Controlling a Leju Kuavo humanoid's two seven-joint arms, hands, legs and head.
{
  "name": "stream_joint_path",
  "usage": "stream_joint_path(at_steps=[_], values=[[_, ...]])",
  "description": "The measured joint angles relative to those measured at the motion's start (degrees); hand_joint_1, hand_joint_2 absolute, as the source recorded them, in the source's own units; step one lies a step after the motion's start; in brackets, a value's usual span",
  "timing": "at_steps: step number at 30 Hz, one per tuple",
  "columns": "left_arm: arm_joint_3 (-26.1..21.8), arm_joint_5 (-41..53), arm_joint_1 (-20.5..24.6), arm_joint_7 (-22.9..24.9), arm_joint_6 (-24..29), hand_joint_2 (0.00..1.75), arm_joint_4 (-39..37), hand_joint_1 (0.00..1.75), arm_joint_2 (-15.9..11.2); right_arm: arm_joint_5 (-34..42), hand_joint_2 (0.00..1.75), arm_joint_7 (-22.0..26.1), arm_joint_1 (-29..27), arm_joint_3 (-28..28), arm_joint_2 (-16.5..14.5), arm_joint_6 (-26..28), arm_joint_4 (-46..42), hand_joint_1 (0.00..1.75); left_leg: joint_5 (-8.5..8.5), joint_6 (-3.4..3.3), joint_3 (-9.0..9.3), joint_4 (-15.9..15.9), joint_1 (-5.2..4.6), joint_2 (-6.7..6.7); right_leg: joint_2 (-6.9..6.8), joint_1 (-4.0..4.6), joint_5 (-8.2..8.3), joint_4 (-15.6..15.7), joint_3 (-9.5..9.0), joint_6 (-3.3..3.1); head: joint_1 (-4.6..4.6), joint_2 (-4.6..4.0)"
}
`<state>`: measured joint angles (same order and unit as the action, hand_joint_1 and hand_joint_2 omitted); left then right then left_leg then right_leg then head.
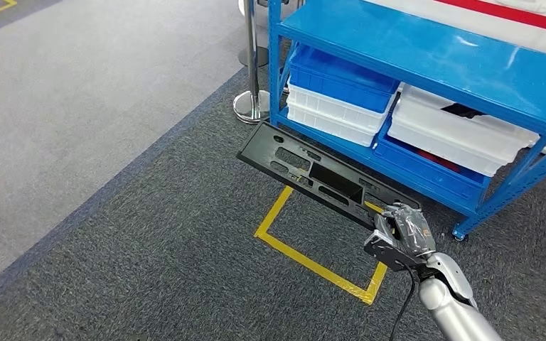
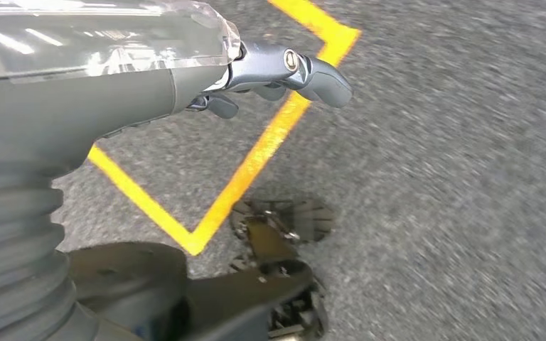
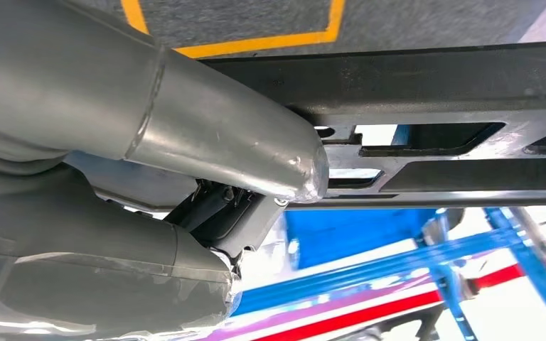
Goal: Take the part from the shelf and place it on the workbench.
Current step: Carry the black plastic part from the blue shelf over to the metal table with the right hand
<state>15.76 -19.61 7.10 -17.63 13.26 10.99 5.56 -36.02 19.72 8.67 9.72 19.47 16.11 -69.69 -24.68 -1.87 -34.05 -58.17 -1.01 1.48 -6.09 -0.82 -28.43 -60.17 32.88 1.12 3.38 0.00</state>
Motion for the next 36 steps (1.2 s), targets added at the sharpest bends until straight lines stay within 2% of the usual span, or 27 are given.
stream_joint_path(at_steps=[1,3,4,5,6,7,8,9,10,12,14,16,18,19,20,21,22,23,25,27,29,30,32,33,34,35,36], values=[[0.0,0.2,-0.1,0.1,-0.1,1.75,0.0,0.0,0.0,0.0,0.0,-0.2,-1.4,-0.7,0.5,-0.4,-1.8,1.64,0.29,-0.27,0.3,0.5,0.25,-0.71,1.64,-0.06,-1.18,-1.6,0.61,0.18,0.0,0.0],[0.1,0.7,-0.4,0.4,-0.3,1.75,0.0,0.0,0.0,0.0,0.0,-0.4,-4.3,-2.2,1.5,-1.3,-4.9,1.64,0.54,-0.56,0.5,1.0,0.49,-2.07,5.13,-0.19,-4.72,-8.0,3.74,0.31,-0.01,0.0],[0.2,1.0,-0.5,0.4,-0.4,1.75,0.0,0.0,0.1,-0.1,0.0,-0.5,-5.7,-2.8,1.9,-2.0,-6.1,1.64,0.54,-0.58,0.49,0.9,0.51,-2.77,5.85,-0.22,-6.19,-11.6,5.65,0.39,-0.01,0.0],[0.3,1.2,-0.9,0.5,-0.4,1.75,0.0,0.0,0.1,-0.2,0.0,-0.4,-6.8,-3.2,2.2,-2.8,-7.1,1.64,0.5,-0.55,0.5,0.9,0.53,-3.49,6.07,-0.31,-6.62,-14.0,7.01,0.53,-0.01,0.0],[0.4,1.3,-1.2,0.5,-0.2,1.75,0.0,0.0,0.1,-0.3,0.0,-0.1,-7.6,-3.4,2.4,-3.7,-7.7,1.64,0.42,-0.46,0.51,0.8,0.57,-4.17,6.13,-0.44,-5.91,-14.3,7.5,0.7,-0.01,0.0],[0.6,1.3,-1.6,0.4,0.0,1.75,0.0,0.0,0.1,-0.4,0.0,0.3,-8.1,-3.4,2.6,-4.3,-8.1,1.64,0.3,-0.29,0.52,0.5,0.65,-4.82,6.18,-0.63,-4.21,-12.5,6.9,0.89,-0.01,0.0],[0.6,1.1,-1.9,0.2,0.2,1.75,0.0,0.0,0.2,-0.3,0.0,0.8,-8.3,-3.5,2.8,-4.8,-8.3,1.64,0.1,-0.05,0.49,0.2,0.75,-5.42,6.49,-0.91,-1.94,-9.1,5.43,1.13,-0.01,0.0],[0.6,0.9,-2.0,0.0,0.5,1.75,0.0,0.0,0.2,-0.2,0.0,1.3,-8.2,-3.4,3.0,-5.1,-8.4,1.64,-0.17,0.28,0.3,-0.3,0.81,-5.98,7.5,-1.18,-0.34,-5.5,3.78,1.37,-0.01,0.0],[0.6,0.5,-2.0,-0.3,0.7,1.75,0.0,0.0,0.2,0.0,0.0,1.6,-8.1,-3.4,3.1,-5.2,-8.3,1.64,-0.44,0.6,0.04,-0.9,0.82,-6.51,8.27,-1.36,0.76,-2.7,2.49,1.37,-0.01,0.0],[0.6,0.0,-1.9,-0.6,1.0,1.75,0.0,0.0,0.2,0.1,0.0,2.2,-7.6,-3.3,3.0,-5.5,-8.1,1.64,-0.69,1.18,-0.57,-1.5,0.8,-7.49,9.11,-1.3,1.04,-0.5,1.53,0.9,-0.01,0.0],[0.6,-0.1,-2.0,-0.8,1.1,1.75,0.0,0.0,0.2,0.0,0.0,2.6,-6.9,-3.1,2.8,-5.6,-7.8,1.64,-0.68,1.7,-0.87,-1.5,0.95,-7.88,8.03,-1.1,1.18,-0.3,1.45,-0.05,-0.01,0.0],[0.6,0.4,-2.0,-0.8,1.1,1.75,0.0,0.0,0.2,-0.1,0.0,2.9,-5.7,-2.8,2.4,-5.7,-7.2,1.64,-1.99,2.31,-1.86,-3.8,0.96,-5.7,6.92,-1.07,1.23,-0.1,1.27,-0.9,-0.01,0.0],[0.7,1.1,-1.7,-0.9,1.3,1.75,0.0,0.0,0.2,-0.1,0.0,3.2,-4.2,-2.2,1.9,-5.7,-6.2,1.64,-5.25,2.79,-4.91,-10.2,1.0,-2.93,5.65,-0.89,1.15,0.0,1.15,-1.43,-0.01,0.0],[0.8,1.1,-1.6,-0.9,1.4,1.75,0.0,0.0,0.2,-0.1,0.0,3.4,-3.5,-1.7,1.7,-5.7,-5.5,1.64,-6.87,2.91,-6.87,-14.0,1.09,-2.4,4.99,-0.74,1.08,-0.1,1.12,-1.58,-0.01,0.0],[0.9,1.0,-1.5,-0.9,1.7,1.75,0.0,0.0,0.2,-0.1,0.0,3.6,-2.8,-1.2,1.5,-5.6,-4.6,1.64,-7.8,2.95,-8.44,-17.0,1.15,-2.15,4.32,-0.6,1.01,-0.1,1.09,-1.66,-0.01,0.0],[0.9,0.5,-1.6,-0.9,1.9,1.75,0.0,0.0,0.2,0.0,0.0,3.9,-2.1,-0.7,1.3,-5.6,-3.7,1.64,-7.68,2.87,-9.14,-18.1,1.16,-2.02,3.64,-0.45,0.93,-0.1,1.04,-1.72,-0.01,0.0],[0.9,0.0,-1.7,-1.0,2.1,1.75,0.0,0.0,0.2,0.0,0.0,4.3,-1.6,-0.2,1.0,-5.4,-2.8,1.64,-6.45,2.66,-8.65,-16.8,1.12,-1.89,2.98,-0.3,0.83,-0.1,0.94,-1.75,-0.01,0.0],[0.7,-0.5,-1.8,-1.1,2.2,1.75,0.0,0.0,0.2,0.1,0.0,4.6,-1.0,0.2,0.8,-5.3,-2.0,1.64,-4.53,2.28,-7.17,-13.6,0.97,-1.52,2.35,-0.15,0.72,-0.1,0.8,-1.76,-0.01,0.0],[0.3,-1.2,-1.8,-1.4,2.3,1.75,0.0,0.0,0.1,0.3,0.0,5.0,0.0,0.9,0.4,-4.7,-0.9,1.64,-1.34,1.06,-3.19,-5.5,0.21,0.88,1.09,0.14,0.45,0.0,0.37,-1.61,-0.01,0.0],[-0.1,-1.7,-1.9,-1.7,2.3,1.75,0.0,0.0,-0.1,0.4,0.0,5.2,0.7,1.5,0.1,-4.0,-0.2,1.64,-0.46,0.25,-1.39,-1.5,-0.52,2.29,-0.15,0.24,0.24,0.3,-0.01,-1.16,-0.01,0.0],[-0.5,-2.2,-2.4,-1.8,2.3,1.75,0.0,0.0,-0.3,0.1,0.0,5.1,1.3,2.2,-0.4,-3.7,0.4,1.64,-0.2,-0.04,-1.16,-0.8,-0.51,1.13,-1.12,0.25,0.12,0.6,-0.33,-0.6,0.0,0.0],[-0.7,-2.4,-2.8,-1.8,2.2,1.75,0.0,0.0,-0.3,-0.1,0.0,5.0,1.7,2.6,-0.6,-3.7,0.6,1.64,0.11,-0.17,-0.81,-0.3,-0.34,0.48,-0.58,0.23,-0.09,0.5,-0.44,-0.34,-0.01,0.0],[-0.9,-2.5,-3.3,-1.8,2.2,1.75,0.0,0.0,-0.3,-0.6,0.0,4.8,2.4,3.2,-1.1,-3.4,0.9,1.64,0.83,-0.59,0.01,1.0,0.17,-0.67,2.46,0.04,-1.75,-1.8,0.42,0.07,-0.01,0.0],[-1.0,-2.6,-3.5,-1.8,2.1,1.75,0.0,0.0,-0.3,-0.8,0.0,4.6,2.6,3.3,-1.2,-3.3,1.1,1.64,1.0,-0.66,0.11,1.2,0.24,-1.35,4.3,-0.12,-3.35,-5.0,1.91,0.2,-0.02,0.0],[-1.1,-2.7,-3.6,-1.9,2.2,1.75,0.0,0.0,-0.4,-1.1,0.0,4.4,2.8,3.5,-1.4,-3.2,1.2,1.64,1.06,-0.76,0.12,1.3,0.3,-2.05,5.35,-0.22,-5.01,-8.7,3.86,0.3,-0.02,0.0],[-1.3,-2.8,-3.7,-2.0,2.2,1.75,0.0,0.0,-0.4,-1.3,0.0,4.1,2.8,3.7,-1.6,-3.1,1.4,1.64,1.04,-0.75,0.12,1.2,0.31,-2.87,5.77,-0.24,-6.12,-12.1,5.79,0.41,-0.02,0.0],[-1.4,-3.0,-3.8,-2.2,2.3,1.75,0.0,0.0,-0.3,-1.6,0.0,3.8,2.8,3.9,-1.8,-3.1,1.6,1.64,0.99,-0.7,0.13,1.2,0.34,-3.8,5.94,-0.31,-6.28,-14.3,7.22,0.54,-0.02,0.0]])
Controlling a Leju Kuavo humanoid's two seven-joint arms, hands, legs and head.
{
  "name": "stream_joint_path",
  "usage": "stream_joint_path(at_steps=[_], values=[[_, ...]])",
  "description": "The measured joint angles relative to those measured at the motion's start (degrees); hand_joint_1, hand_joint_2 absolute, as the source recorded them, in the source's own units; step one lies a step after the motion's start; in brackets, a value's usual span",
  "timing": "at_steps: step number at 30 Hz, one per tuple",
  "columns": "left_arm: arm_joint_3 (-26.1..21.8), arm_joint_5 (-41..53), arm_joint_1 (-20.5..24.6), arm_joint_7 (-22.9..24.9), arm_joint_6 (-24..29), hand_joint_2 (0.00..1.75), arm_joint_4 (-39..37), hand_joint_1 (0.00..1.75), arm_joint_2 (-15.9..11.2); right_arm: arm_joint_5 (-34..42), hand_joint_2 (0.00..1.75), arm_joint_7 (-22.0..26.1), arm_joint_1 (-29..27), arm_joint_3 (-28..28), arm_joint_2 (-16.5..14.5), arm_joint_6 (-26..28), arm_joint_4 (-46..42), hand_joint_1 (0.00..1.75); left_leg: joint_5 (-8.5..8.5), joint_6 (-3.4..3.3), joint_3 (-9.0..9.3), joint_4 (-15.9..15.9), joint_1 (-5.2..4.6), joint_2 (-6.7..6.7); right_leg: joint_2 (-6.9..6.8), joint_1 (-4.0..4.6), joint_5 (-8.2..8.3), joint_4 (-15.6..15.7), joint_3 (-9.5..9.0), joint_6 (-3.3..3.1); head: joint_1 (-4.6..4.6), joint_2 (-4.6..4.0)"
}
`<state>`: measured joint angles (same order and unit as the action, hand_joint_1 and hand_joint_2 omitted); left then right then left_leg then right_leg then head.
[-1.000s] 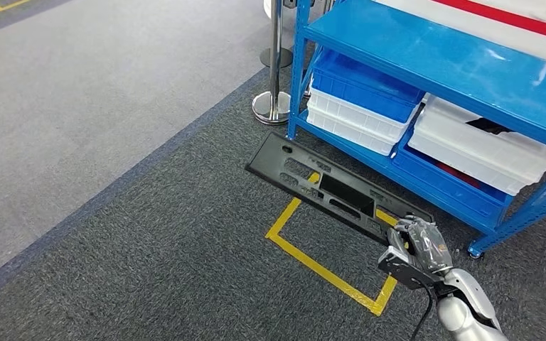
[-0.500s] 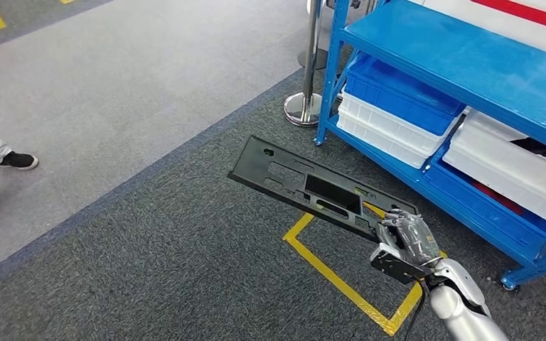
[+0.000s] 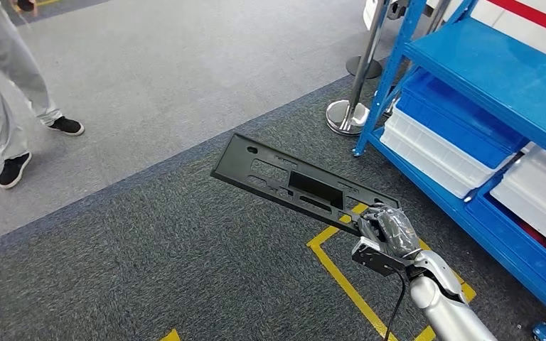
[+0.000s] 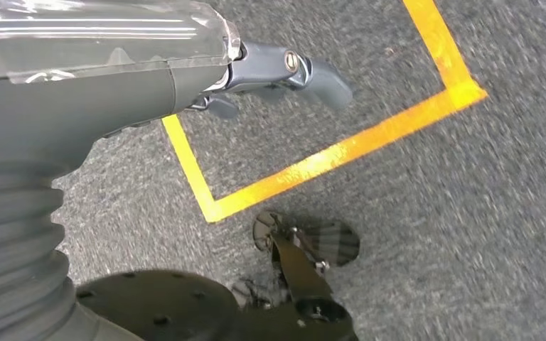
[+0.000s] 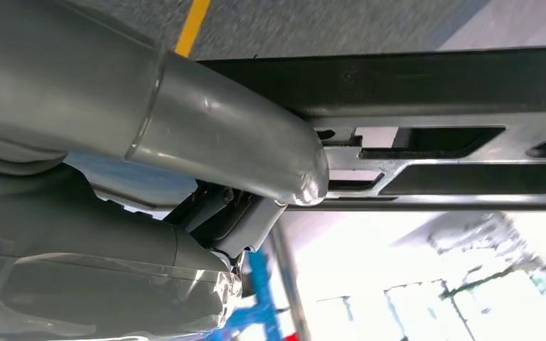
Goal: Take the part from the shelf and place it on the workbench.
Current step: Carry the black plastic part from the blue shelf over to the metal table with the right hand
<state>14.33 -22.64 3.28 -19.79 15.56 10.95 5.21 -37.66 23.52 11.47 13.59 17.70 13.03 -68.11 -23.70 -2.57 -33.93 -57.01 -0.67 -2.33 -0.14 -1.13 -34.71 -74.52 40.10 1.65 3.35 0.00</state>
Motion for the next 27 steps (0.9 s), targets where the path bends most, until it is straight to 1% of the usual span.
stream_joint_path(at_steps=[1,2,3,4,5,6,7,8,9,10,11,12,13,14,15,16,17,18,19,20,21,22,23,24,25,26,27], values=[[-0.1,-0.2,-0.1,-0.2,0.1,1.75,0.0,0.0,0.0,-0.2,0.0,-0.1,0.0,0.2,-0.2,0.0,0.1,1.64,-0.09,0.12,0.03,-0.2,0.06,-0.84,0.04,-0.12,1.16,0.3,0.24,0.12,0.01,0.0],[-0.3,-0.4,-0.3,-0.5,0.2,1.75,0.0,0.0,0.0,-0.4,0.0,-0.2,-0.1,0.4,-0.3,0.0,0.1,1.64,-0.26,0.32,0.05,-0.5,0.17,-1.68,0.23,-0.29,3.24,2.7,-0.54,0.27,0.01,0.0],[-0.4,-0.5,-0.4,-0.8,0.3,1.75,0.0,0.0,0.0,-0.4,0.0,-0.3,-0.1,0.5,-0.5,0.0,0.1,1.64,-0.55,0.61,-0.01,-0.9,0.3,-2.5,0.99,-0.59,5.56,6.5,-2.02,0.47,0.01,0.0],[-0.5,-0.6,-0.4,-1.1,0.4,1.75,0.0,0.0,0.0,-0.5,0.0,-0.4,-0.1,0.5,-0.5,0.0,0.0,1.64,-0.9,0.98,-0.2,-1.5,0.33,-3.24,2.15,-0.8,7.07,10.0,-3.51,0.61,0.0,0.0],[-0.6,-0.7,-0.4,-1.5,0.4,1.75,0.0,0.0,0.0,-0.4,0.0,-0.6,-0.2,0.5,-0.6,-0.1,-0.1,1.64,-1.19,1.34,-0.48,-2.1,0.37,-3.91,3.09,-0.96,7.9,12.5,-4.58,0.53,0.0,0.0],[-0.6,-0.7,-0.5,-1.8,0.4,1.75,0.0,0.0,0.0,-0.4,0.0,-0.8,-0.4,0.5,-0.6,-0.2,-0.2,1.64,-1.39,1.66,-0.78,-2.4,0.38,-4.52,3.75,-0.97,7.99,13.7,-5.11,0.28,0.0,0.0],[-0.6,-0.6,-0.6,-2.1,0.4,1.75,0.0,0.0,0.0,-0.4,0.0,-0.9,-0.7,0.5,-0.6,-0.3,-0.4,1.64,-1.43,1.98,-1.0,-2.6,0.44,-5.07,3.74,-0.8,7.72,13.8,-5.22,-0.14,0.01,0.0],[-0.6,-0.5,-0.7,-2.3,0.3,1.75,0.0,0.0,0.0,-0.4,0.0,-1.0,-1.0,0.5,-0.6,-0.4,-0.8,1.64,-1.42,2.24,-1.18,-2.6,0.56,-5.57,3.16,-0.76,7.72,13.8,-5.23,-0.67,0.01,0.0],[-0.6,-0.4,-0.9,-2.4,0.2,1.75,0.0,0.0,-0.1,-0.4,0.0,-1.1,-1.4,0.5,-0.7,-0.4,-1.2,1.64,-1.55,2.5,-1.29,-2.8,0.62,-5.43,2.61,-0.7,7.71,13.9,-5.35,-1.1,0.01,0.0],[-0.6,-0.3,-1.0,-2.5,0.1,1.75,0.0,0.0,-0.1,-0.4,0.0,-1.1,-1.8,0.4,-0.7,-0.5,-1.7,1.64,-2.09,2.8,-1.68,-3.6,0.6,-4.31,2.05,-0.7,7.7,14.0,-5.53,-1.5,0.02,0.0],[-0.6,-0.2,-0.9,-2.5,-0.1,1.75,0.0,0.0,-0.1,-0.3,0.0,-1.2,-2.3,0.3,-0.7,-0.5,-2.1,1.64,-3.18,3.06,-2.58,-5.5,0.57,-2.7,1.39,-0.67,7.65,14.2,-5.73,-1.88,0.02,0.0],[-0.6,-0.1,-0.8,-2.5,-0.2,1.75,0.0,0.0,-0.1,-0.3,0.0,-1.2,-2.8,0.2,-0.7,-0.5,-2.6,1.64,-4.7,3.3,-3.98,-8.5,0.58,-0.8,0.67,-0.5,7.54,14.2,-5.93,-2.17,0.02,0.0],[-0.6,0.0,-0.6,-2.5,-0.3,1.75,0.0,0.0,-0.1,-0.3,0.0,-1.3,-3.4,0.0,-0.7,-0.5,-2.9,1.64,-6.39,3.5,-5.85,-12.2,0.63,0.67,-0.07,-0.28,7.4,14.2,-6.07,-2.4,0.02,0.0],[-0.6,0.0,-0.5,-2.4,-0.3,1.75,0.0,0.0,-0.1,-0.3,0.0,-1.3,-3.8,-0.1,-0.7,-0.6,-3.0,1.64,-7.72,3.61,-7.65,-15.7,0.75,1.34,-0.84,-0.06,7.27,14.2,-6.17,-2.57,0.01,0.0],[-0.6,0.2,-0.5,-2.3,-0.4,1.75,0.0,0.0,-0.1,-0.4,0.0,-1.4,-4.2,-0.1,-0.7,-0.7,-3.1,1.64,-8.26,3.62,-8.86,-17.9,0.82,1.66,-1.54,0.13,7.16,14.2,-6.25,-2.67,0.01,0.0],[-0.6,0.3,-0.5,-2.0,-0.4,1.75,0.0,0.0,-0.1,-0.4,0.0,-1.6,-4.3,-0.1,-0.7,-0.9,-3.2,1.64,-7.71,3.47,-9.01,-18.0,0.81,1.82,-2.21,0.3,7.04,14.2,-6.33,-2.73,0.01,0.0],[-0.6,0.5,-0.5,-1.8,-0.4,1.75,0.0,0.0,0.0,-0.5,0.0,-1.7,-4.4,-0.1,-0.7,-1.1,-3.2,1.64,-6.28,3.19,-8.05,-16.0,0.74,1.98,-2.83,0.45,6.92,14.2,-6.46,-2.74,0.01,0.0],[-0.6,0.6,-0.6,-1.6,-0.4,1.75,0.0,0.0,0.0,-0.5,0.0,-1.7,-4.4,-0.1,-0.7,-1.3,-3.3,1.64,-4.32,2.72,-6.17,-12.4,0.53,2.47,-3.43,0.58,6.79,14.2,-6.65,-2.74,0.01,0.0],[-0.6,0.6,-0.6,-1.4,-0.3,1.75,0.0,0.0,0.0,-0.6,0.0,-1.7,-4.3,-0.1,-0.7,-1.5,-3.4,1.64,-2.84,2.1,-4.1,-8.3,0.08,3.61,-4.02,0.7,6.65,14.3,-6.88,-2.68,0.01,0.0],[-0.6,0.7,-0.5,-1.3,-0.3,1.75,0.0,0.0,0.0,-0.6,0.0,-1.7,-4.3,-0.2,-0.8,-1.6,-3.4,1.64,-1.88,1.54,-2.51,-5.2,-0.36,4.63,-4.56,0.78,6.53,14.4,-7.08,-2.54,0.01,0.0],[-0.6,0.6,-0.4,-1.3,-0.3,1.75,0.0,0.0,0.0,-0.6,0.0,-1.7,-4.2,-0.2,-0.8,-1.8,-3.4,1.64,-1.53,1.06,-1.6,-3.3,-0.79,5.43,-5.08,0.81,6.45,14.5,-7.24,-2.33,0.01,0.0],[-0.6,0.6,-0.4,-1.1,-0.3,1.75,0.0,0.0,0.0,-0.7,0.0,-1.6,-4.2,-0.2,-1.0,-1.9,-3.4,1.64,-1.66,0.72,-1.39,-2.6,-1.11,5.69,-5.63,0.79,6.4,14.6,-7.38,-2.08,0.01,0.0],[-0.6,0.6,-0.4,-1.0,-0.2,1.75,0.0,0.0,0.0,-0.8,0.0,-1.6,-4.0,-0.2,-1.1,-2.2,-3.4,1.64,-1.5,0.49,-1.4,-2.2,-1.19,5.1,-6.18,0.75,6.39,14.9,-7.56,-1.82,0.01,0.0],[-0.6,0.5,-0.5,-0.9,-0.2,1.75,0.0,0.0,0.0,-0.9,0.0,-1.5,-3.8,-0.1,-1.3,-2.4,-3.4,1.64,-1.18,0.26,-1.04,-1.6,-0.98,4.48,-6.36,0.7,6.33,15.0,-7.76,-1.55,0.01,0.0],[-0.6,0.5,-0.6,-0.8,-0.3,1.75,0.0,0.0,0.0,-1.1,0.0,-1.3,-3.5,-0.1,-1.4,-2.6,-3.3,1.64,-0.79,0.06,-0.56,-0.8,-0.77,3.84,-5.65,0.64,6.09,14.8,-7.87,-1.32,0.02,0.0],[-0.6,0.4,-0.7,-0.8,-0.4,1.75,-0.1,0.0,0.0,-1.2,0.0,-1.1,-3.3,-0.1,-1.5,-2.7,-3.3,1.64,-0.33,-0.18,-0.03,0.0,-0.53,3.31,-4.31,0.58,5.33,13.8,-7.55,-1.13,0.02,0.0],[-0.6,0.3,-0.7,-0.8,-0.5,1.75,-0.1,0.0,0.1,-1.2,0.0,-0.9,-3.1,-0.2,-1.5,-2.8,-3.1,1.64,0.07,-0.34,0.46,0.6,-0.28,2.77,-2.61,0.48,4.0,11.6,-6.58,-0.98,0.02,0.0]])
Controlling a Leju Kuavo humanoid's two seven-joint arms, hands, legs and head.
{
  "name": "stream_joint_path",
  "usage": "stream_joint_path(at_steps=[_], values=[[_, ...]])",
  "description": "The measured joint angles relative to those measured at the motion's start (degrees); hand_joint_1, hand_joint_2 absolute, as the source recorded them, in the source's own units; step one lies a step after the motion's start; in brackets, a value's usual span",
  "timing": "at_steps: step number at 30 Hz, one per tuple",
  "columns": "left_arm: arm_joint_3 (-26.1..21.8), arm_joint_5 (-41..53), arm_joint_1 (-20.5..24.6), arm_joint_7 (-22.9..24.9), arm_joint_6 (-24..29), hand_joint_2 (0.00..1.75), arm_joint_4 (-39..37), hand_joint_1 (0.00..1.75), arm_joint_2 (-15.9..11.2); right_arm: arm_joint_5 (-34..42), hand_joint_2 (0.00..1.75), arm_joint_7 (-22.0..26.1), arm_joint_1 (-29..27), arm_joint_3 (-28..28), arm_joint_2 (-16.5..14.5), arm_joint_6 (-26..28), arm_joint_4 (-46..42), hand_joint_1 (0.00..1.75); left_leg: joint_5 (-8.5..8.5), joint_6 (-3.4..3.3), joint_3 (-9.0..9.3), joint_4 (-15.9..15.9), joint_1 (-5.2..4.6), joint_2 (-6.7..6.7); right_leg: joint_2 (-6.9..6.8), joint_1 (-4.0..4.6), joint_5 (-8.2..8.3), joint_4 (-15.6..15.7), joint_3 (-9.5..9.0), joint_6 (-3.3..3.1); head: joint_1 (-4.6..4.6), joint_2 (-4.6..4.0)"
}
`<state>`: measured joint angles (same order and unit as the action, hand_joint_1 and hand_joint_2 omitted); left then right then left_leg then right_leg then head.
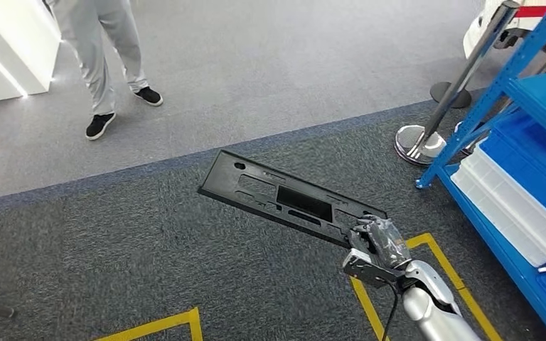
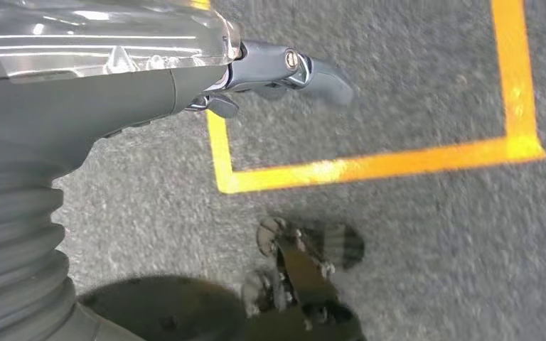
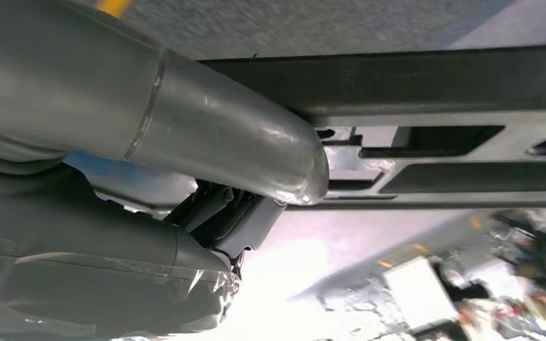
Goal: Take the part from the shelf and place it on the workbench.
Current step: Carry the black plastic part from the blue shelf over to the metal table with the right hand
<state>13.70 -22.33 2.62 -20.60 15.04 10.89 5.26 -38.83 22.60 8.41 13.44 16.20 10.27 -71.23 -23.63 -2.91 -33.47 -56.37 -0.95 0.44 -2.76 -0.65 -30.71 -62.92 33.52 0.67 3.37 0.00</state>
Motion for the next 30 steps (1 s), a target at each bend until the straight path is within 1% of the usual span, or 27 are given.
stream_joint_path(at_steps=[1,2,3,4,5,6,7,8,9,10,11,12,13,14,15,17,18,19,20,21,22,24,25,26,28,29,30], values=[[0.0,0.0,0.1,0.0,-0.2,1.75,0.0,0.0,0.0,0.0,0.0,0.1,0.1,-0.1,0.0,0.0,0.2,1.64,0.14,-0.12,0.12,0.2,-0.03,-0.6,1.52,-0.12,-1.74,-3.3,1.65,0.11,0.0,0.0],[0.0,0.0,0.1,0.0,-0.5,1.75,0.0,0.0,0.0,0.1,0.0,0.2,0.1,-0.1,0.1,0.0,0.5,1.64,0.22,-0.21,0.17,0.2,-0.02,-1.21,2.29,-0.22,-3.48,-7.3,3.74,0.26,0.0,0.0],[0.0,0.1,0.1,0.0,-0.7,1.75,0.0,0.0,0.1,0.1,0.0,0.3,0.0,-0.2,0.1,0.0,0.7,1.64,0.19,-0.19,0.2,0.2,0.0,-1.94,2.59,-0.34,-4.51,-10.7,5.67,0.45,0.0,0.0],[0.0,0.2,0.1,0.0,-0.9,1.75,0.0,0.0,0.1,0.1,0.0,0.3,-0.1,-0.2,0.1,0.0,1.0,1.64,0.13,-0.12,0.22,0.1,0.06,-2.69,2.68,-0.52,-4.47,-12.4,6.91,0.69,0.0,0.0],[0.0,0.3,0.1,0.0,-0.9,1.75,0.0,0.0,0.1,0.1,0.0,0.3,-0.2,-0.2,0.1,0.0,1.2,1.64,0.01,0.05,0.24,-0.1,0.17,-3.45,2.72,-0.76,-3.23,-12.0,7.09,0.98,0.0,0.0],[0.1,0.4,0.0,0.0,-1.0,1.75,0.0,0.0,0.1,0.1,0.0,0.3,-0.3,-0.2,0.1,0.0,1.4,1.64,-0.22,0.34,0.26,-0.4,0.36,-4.21,2.88,-1.08,-1.07,-9.4,6.16,1.32,0.0,0.0],[0.1,0.5,0.1,0.1,-1.0,1.75,0.0,0.0,0.1,0.1,0.0,0.4,-0.3,-0.2,0.1,0.0,1.6,1.64,-0.59,0.74,0.18,-1.0,0.56,-4.91,3.49,-1.5,1.36,-5.5,4.53,1.74,0.0,0.0],[0.1,0.6,0.1,0.2,-1.0,1.75,0.0,0.0,0.1,0.1,0.0,0.4,-0.1,-0.2,0.1,0.0,1.7,1.64,-1.08,1.21,-0.1,-1.9,0.69,-5.54,4.58,-1.83,2.98,-1.8,2.96,2.07,0.0,0.0],[0.1,0.7,0.3,0.3,-1.0,1.75,0.0,0.0,0.0,0.1,0.0,0.4,0.0,-0.2,0.1,-0.1,1.9,1.64,-1.51,1.63,-0.47,-2.7,0.77,-6.11,5.44,-2.04,3.88,0.7,1.9,2.07,0.0,0.0],[0.1,0.7,0.4,0.4,-1.0,1.75,0.0,0.0,0.0,0.1,0.0,0.5,0.1,-0.2,0.1,-0.2,2.1,1.64,-1.8,2.0,-0.87,-3.2,0.82,-6.57,6.05,-2.06,4.05,1.9,1.43,1.85,0.0,0.0],[0.1,0.7,0.4,0.4,-1.0,1.75,0.0,0.0,0.0,0.1,0.0,0.6,0.4,-0.2,0.1,-0.3,2.4,1.64,-1.91,2.33,-1.25,-3.5,0.89,-7.05,6.12,-1.87,3.77,2.0,1.44,1.38,0.0,0.0],[0.1,0.7,0.4,0.4,-1.0,1.75,0.0,0.0,0.0,0.1,0.0,0.8,0.7,-0.2,0.1,-0.4,2.7,1.64,-1.88,2.6,-1.47,-3.5,1.02,-7.51,5.54,-1.72,3.81,1.9,1.51,0.79,0.0,0.0],[0.2,0.7,0.3,0.4,-1.0,1.75,0.0,0.0,0.0,0.1,0.0,1.0,1.2,-0.2,0.1,-0.5,3.0,1.64,-1.92,2.85,-1.59,-3.6,1.16,-7.43,5.02,-1.64,3.86,2.0,1.47,0.36,0.0,0.0],[0.2,0.7,0.3,0.4,-1.0,1.75,0.0,0.0,0.0,0.2,0.0,1.3,1.8,-0.2,0.1,-0.5,3.3,1.64,-2.32,3.09,-1.91,-4.2,1.18,-6.53,4.52,-1.61,3.89,2.1,1.42,-0.05,0.0,0.0],[0.2,0.7,0.4,0.4,-1.0,1.75,0.0,0.0,0.0,0.3,0.0,1.6,2.4,-0.2,0.1,-0.6,3.7,1.64,-3.26,3.3,-2.64,-5.9,1.17,-5.07,3.94,-1.58,3.9,2.1,1.36,-0.39,0.0,0.0],[0.2,0.6,0.7,0.4,-1.0,1.75,0.0,0.0,0.0,0.5,0.0,2.1,3.5,-0.2,0.1,-0.6,4.7,1.64,-6.55,3.6,-5.88,-12.4,1.14,-1.94,2.68,-1.26,3.78,2.2,1.28,-0.84,0.01,0.0],[0.2,0.6,0.9,0.3,-1.1,1.75,0.0,0.0,0.0,0.6,0.0,2.3,3.9,-0.2,0.1,-0.6,5.3,1.64,-8.09,3.65,-7.88,-16.3,1.2,-1.28,1.94,-1.03,3.7,2.2,1.26,-0.98,0.01,0.0],[0.2,0.6,1.0,0.3,-1.1,1.75,0.0,0.0,0.0,0.6,0.0,2.4,4.3,-0.2,0.1,-0.6,5.9,1.64,-8.85,3.59,-9.38,-19.0,1.22,-1.02,1.18,-0.81,3.61,2.2,1.23,-1.07,0.01,0.0],[0.2,0.6,1.0,0.2,-1.1,1.75,0.0,0.0,0.0,0.6,0.0,2.5,4.6,-0.1,0.1,-0.6,6.5,1.64,-8.56,3.43,-9.92,-19.8,1.2,-0.93,0.46,-0.61,3.51,2.2,1.16,-1.15,0.01,0.0],[0.2,0.7,0.9,0.2,-1.1,1.75,0.0,0.0,0.0,0.7,0.0,2.5,4.8,-0.1,0.1,-0.5,6.9,1.64,-7.25,3.15,-9.27,-18.3,1.11,-0.81,-0.2,-0.46,3.4,2.2,1.04,-1.18,0.01,0.0],[0.2,0.7,0.9,0.1,-1.1,1.75,0.0,0.0,0.0,0.7,0.0,2.5,5.1,-0.1,0.1,-0.5,7.2,1.64,-5.28,2.76,-7.58,-14.9,0.93,-0.44,-0.86,-0.35,3.25,2.2,0.83,-1.17,0.01,0.0],[0.2,0.8,1.1,0.1,-1.2,1.75,0.0,0.0,0.0,0.9,0.0,2.5,5.3,-0.1,0.1,-0.2,7.6,1.64,-2.45,1.79,-3.75,-7.2,0.13,1.72,-2.08,-0.18,2.92,2.3,0.36,-0.91,0.01,0.0],[0.2,0.9,1.2,0.1,-1.3,1.75,0.0,0.0,0.0,1.0,0.0,2.5,5.2,-0.1,0.1,0.0,7.7,1.64,-1.87,1.39,-2.61,-4.9,-0.27,2.55,-2.61,-0.13,2.8,2.3,0.19,-0.67,0.01,0.0],[0.2,0.9,1.4,0.2,-1.4,1.75,0.0,0.0,0.0,1.1,0.0,2.5,5.2,-0.1,0.1,0.1,7.8,1.64,-1.89,1.09,-2.27,-3.9,-0.61,2.93,-3.16,-0.11,2.72,2.4,0.07,-0.4,0.01,0.0],[0.2,0.9,1.4,0.3,-1.6,1.75,0.0,0.0,0.0,1.1,0.0,2.5,5.1,-0.1,0.2,0.2,7.9,1.64,-1.58,0.65,-2.08,-3.2,-0.58,1.78,-4.1,-0.16,2.56,2.7,-0.31,0.18,0.02,0.0],[0.2,0.9,1.4,0.4,-1.7,1.75,0.0,0.0,0.0,1.1,0.0,2.4,5.0,-0.1,0.2,0.2,7.9,1.64,-1.3,0.44,-1.68,-2.6,-0.44,1.12,-3.68,-0.25,2.3,2.5,-0.52,0.43,0.01,0.0],[0.2,0.9,1.4,0.4,-1.8,1.75,0.0,0.0,0.0,1.2,0.0,2.4,4.9,-0.1,0.3,0.2,7.9,1.64,-0.98,0.14,-1.18,-2.0,-0.23,0.54,-2.46,-0.33,1.51,1.5,-0.28,0.6,0.01,0.0]])
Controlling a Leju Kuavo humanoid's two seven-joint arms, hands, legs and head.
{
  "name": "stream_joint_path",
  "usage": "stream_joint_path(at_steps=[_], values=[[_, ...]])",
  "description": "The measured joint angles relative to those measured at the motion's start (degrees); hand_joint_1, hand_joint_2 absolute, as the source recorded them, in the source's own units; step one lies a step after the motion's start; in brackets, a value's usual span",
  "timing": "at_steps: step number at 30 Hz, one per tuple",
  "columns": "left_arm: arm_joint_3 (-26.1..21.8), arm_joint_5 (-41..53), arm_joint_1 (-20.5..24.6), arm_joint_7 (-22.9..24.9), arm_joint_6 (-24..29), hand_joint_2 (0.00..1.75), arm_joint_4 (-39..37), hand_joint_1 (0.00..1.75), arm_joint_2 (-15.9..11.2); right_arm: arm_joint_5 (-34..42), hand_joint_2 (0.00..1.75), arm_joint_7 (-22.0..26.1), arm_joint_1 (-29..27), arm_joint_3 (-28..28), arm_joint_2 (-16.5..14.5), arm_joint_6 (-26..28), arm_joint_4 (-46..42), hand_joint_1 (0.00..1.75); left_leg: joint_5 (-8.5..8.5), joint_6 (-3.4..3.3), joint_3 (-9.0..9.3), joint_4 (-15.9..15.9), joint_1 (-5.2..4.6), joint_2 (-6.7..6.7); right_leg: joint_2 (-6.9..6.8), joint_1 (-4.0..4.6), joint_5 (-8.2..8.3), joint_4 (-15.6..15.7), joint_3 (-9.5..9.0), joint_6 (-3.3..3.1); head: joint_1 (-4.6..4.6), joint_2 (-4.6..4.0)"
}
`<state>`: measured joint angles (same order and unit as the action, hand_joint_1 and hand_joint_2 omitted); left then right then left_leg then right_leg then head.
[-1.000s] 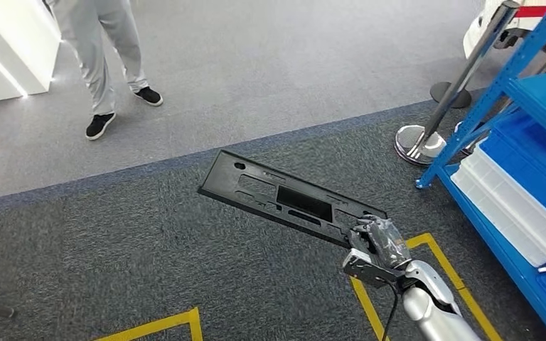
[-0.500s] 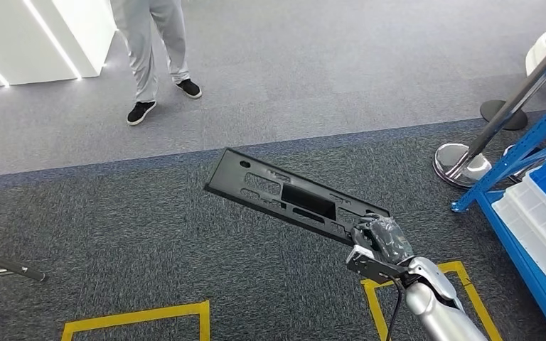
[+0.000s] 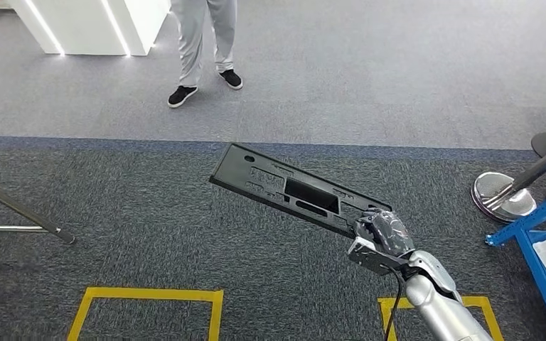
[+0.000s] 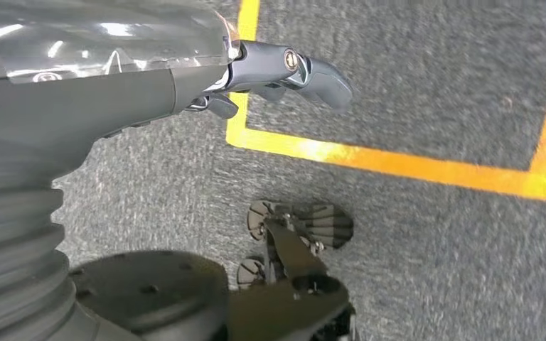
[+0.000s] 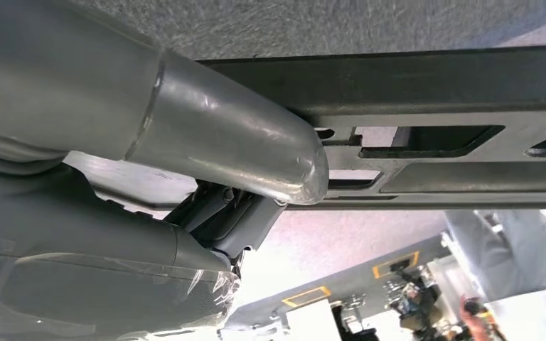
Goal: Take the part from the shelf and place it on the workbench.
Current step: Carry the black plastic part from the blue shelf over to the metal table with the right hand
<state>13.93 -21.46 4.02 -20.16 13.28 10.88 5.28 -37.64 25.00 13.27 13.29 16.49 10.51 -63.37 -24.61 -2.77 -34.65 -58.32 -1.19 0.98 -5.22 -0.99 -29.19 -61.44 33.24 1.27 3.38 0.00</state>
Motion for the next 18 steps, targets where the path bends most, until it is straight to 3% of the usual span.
stream_joint_path(at_steps=[1,3,4,5,6,7,9,11,13,15,18], values=[[0.0,0.0,0.1,0.0,-0.1,1.75,0.0,0.0,0.0,0.1,0.0,0.0,-0.1,0.0,0.1,0.0,0.0,1.64,0.29,-0.26,0.49,0.5,0.22,-0.59,1.63,-0.07,-1.26,-2.2,0.85,0.13,-0.01,0.0],[0.0,0.0,0.3,0.1,-0.3,1.75,0.0,0.0,0.0,0.4,0.0,-0.1,-0.6,-0.1,0.4,0.1,0.1,1.64,0.37,-0.57,0.67,0.7,0.17,-1.84,4.43,-0.17,-4.29,-8.9,4.35,0.18,-0.01,0.0],[0.0,0.0,0.4,0.1,-0.4,1.75,0.0,0.0,0.0,0.4,0.0,-0.2,-0.9,-0.1,0.4,0.1,0.1,1.64,0.3,-0.6,0.67,0.6,0.16,-2.59,4.87,-0.17,-5.03,-11.7,6.08,0.26,-0.01,0.0],[0.0,0.0,0.3,0.2,-0.4,1.75,0.0,0.0,0.1,0.5,0.0,-0.3,-1.2,-0.1,0.5,0.1,0.1,1.64,0.19,-0.57,0.67,0.4,0.17,-3.38,5.04,-0.21,-4.71,-12.9,7.11,0.34,-0.01,0.0],[0.1,-0.1,0.3,0.2,-0.5,1.75,0.0,0.0,0.1,0.5,0.0,-0.3,-1.3,-0.1,0.5,0.0,0.1,1.64,0.03,-0.48,0.66,0.2,0.19,-4.14,5.13,-0.28,-3.33,-12.0,7.13,0.41,-0.01,0.0],[0.1,-0.1,0.3,0.3,-0.5,1.75,0.0,0.0,0.1,0.5,0.0,-0.3,-1.4,-0.1,0.5,0.0,0.1,1.64,-0.19,-0.32,0.67,-0.2,0.24,-4.89,5.35,-0.41,-1.12,-9.1,6.13,0.47,-0.01,0.0],[0.0,-0.2,0.3,0.3,-0.7,1.75,0.0,0.0,0.1,0.5,0.0,-0.3,-1.3,-0.1,0.7,0.0,0.1,1.64,-0.77,0.14,0.4,-1.1,0.3,-6.22,7.3,-0.75,2.11,-2.4,3.39,0.64,-0.01,0.0],[0.0,-0.3,0.3,0.2,-0.9,1.75,0.0,0.0,0.1,0.5,0.0,-0.3,-1.3,-0.1,0.8,0.0,0.2,1.64,-1.07,0.67,-0.11,-1.7,0.33,-7.29,8.57,-0.82,2.65,0.4,2.24,0.55,-0.01,0.0],[0.0,-0.4,0.1,0.3,-0.9,1.75,0.0,0.0,0.1,0.5,0.0,-0.3,-1.2,-0.1,0.9,0.0,0.1,1.64,-1.06,1.23,-0.45,-1.7,0.45,-8.23,7.65,-0.69,2.68,0.7,2.13,-0.02,-0.01,0.0],[0.0,-0.3,0.0,0.5,-0.9,1.75,0.0,0.0,0.0,0.6,0.0,-0.4,-1.1,-0.2,1.0,0.0,-0.3,1.64,-1.92,1.86,-1.1,-3.1,0.48,-6.72,6.51,-0.68,2.7,1.1,1.7,-0.77,-0.01,0.0],[0.0,-0.2,0.3,1.1,-0.8,1.75,0.0,0.0,-0.1,0.6,0.0,-0.5,-1.0,-0.3,1.6,-0.1,-1.1,1.64,-6.16,2.67,-5.47,-11.9,0.84,-2.43,4.47,-0.39,2.48,1.5,1.13,-1.47,0.0,0.0]])
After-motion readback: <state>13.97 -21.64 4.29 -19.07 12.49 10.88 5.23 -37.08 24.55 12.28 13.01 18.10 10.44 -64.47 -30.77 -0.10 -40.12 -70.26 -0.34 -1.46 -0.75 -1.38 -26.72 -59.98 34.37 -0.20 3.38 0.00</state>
